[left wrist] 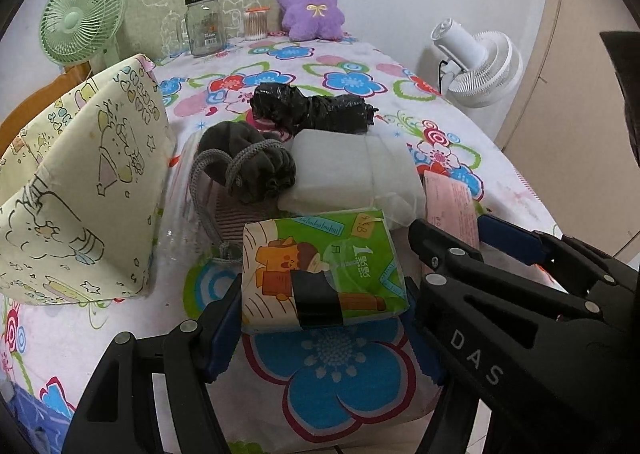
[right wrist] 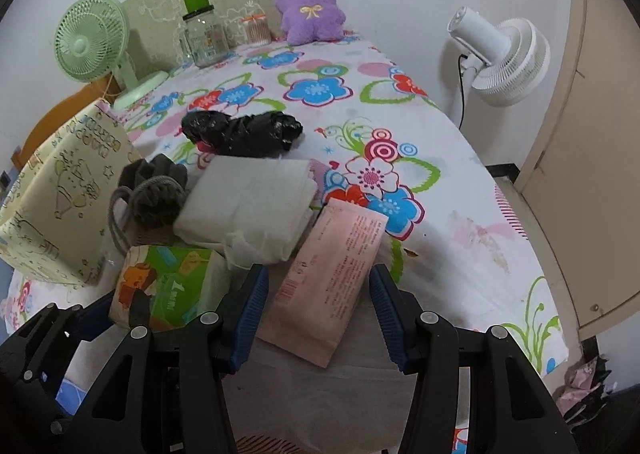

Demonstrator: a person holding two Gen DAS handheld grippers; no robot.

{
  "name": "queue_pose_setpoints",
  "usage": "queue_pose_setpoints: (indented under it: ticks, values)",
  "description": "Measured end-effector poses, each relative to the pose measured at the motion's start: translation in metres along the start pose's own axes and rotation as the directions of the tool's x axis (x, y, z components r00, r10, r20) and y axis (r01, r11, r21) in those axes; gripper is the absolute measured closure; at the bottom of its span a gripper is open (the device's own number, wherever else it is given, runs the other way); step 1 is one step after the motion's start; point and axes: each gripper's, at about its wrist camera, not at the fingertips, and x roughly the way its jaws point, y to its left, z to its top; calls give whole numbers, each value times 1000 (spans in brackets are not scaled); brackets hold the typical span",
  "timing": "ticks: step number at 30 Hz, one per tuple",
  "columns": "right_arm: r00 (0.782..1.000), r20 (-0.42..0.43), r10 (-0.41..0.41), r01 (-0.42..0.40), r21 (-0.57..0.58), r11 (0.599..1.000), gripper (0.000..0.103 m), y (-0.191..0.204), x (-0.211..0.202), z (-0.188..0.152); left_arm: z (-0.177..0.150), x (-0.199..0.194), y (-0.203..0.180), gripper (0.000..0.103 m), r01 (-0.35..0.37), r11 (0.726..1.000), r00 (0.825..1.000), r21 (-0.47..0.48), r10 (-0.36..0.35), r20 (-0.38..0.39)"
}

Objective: Organize soft objects
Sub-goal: 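Carry the green tissue pack and pink packet toward the yellow-green paper box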

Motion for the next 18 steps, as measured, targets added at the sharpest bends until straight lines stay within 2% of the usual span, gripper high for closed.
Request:
queue_pose_setpoints:
  ticks: [4,5,9,18]
  values:
    - [1000,6,-15,15,-19,1000,48,0,3,1,1,3,0,29,-12,1000,1000,0,12,-2]
    - [1000,9,-28,28,-21,999,54,-1,3,2,2,4,0,29,-14,1000,1000,0,14,-3]
    - [1000,6,-29,29,-24,999,58,-3,4,2,2,3,-1,29,-15,1000,1000,4,15,-4]
    - [998,47,-33,34,-20,999,60,-4,-17,8,7,-15,-6,29,2,1000,999,10,-2,35]
